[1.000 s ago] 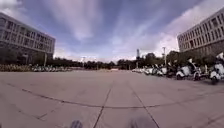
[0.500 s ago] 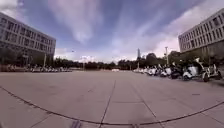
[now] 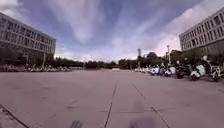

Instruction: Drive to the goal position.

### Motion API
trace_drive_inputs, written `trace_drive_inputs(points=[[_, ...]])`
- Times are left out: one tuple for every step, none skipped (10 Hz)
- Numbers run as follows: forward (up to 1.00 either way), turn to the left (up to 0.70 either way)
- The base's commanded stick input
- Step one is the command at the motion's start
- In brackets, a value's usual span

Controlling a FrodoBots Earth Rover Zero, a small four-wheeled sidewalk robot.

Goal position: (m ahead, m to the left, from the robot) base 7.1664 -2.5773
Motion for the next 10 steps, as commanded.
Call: trace_drive_inputs(points=[[1.00, 0.00], [1.00, 0.00], [1.00, 0.00], [1.00, 0.00], [1.00, 0.00], [1.00, 0.00], [1.00, 0.00], [1.00, 0.00], [1.00, 0.00], [1.00, -0.18]])
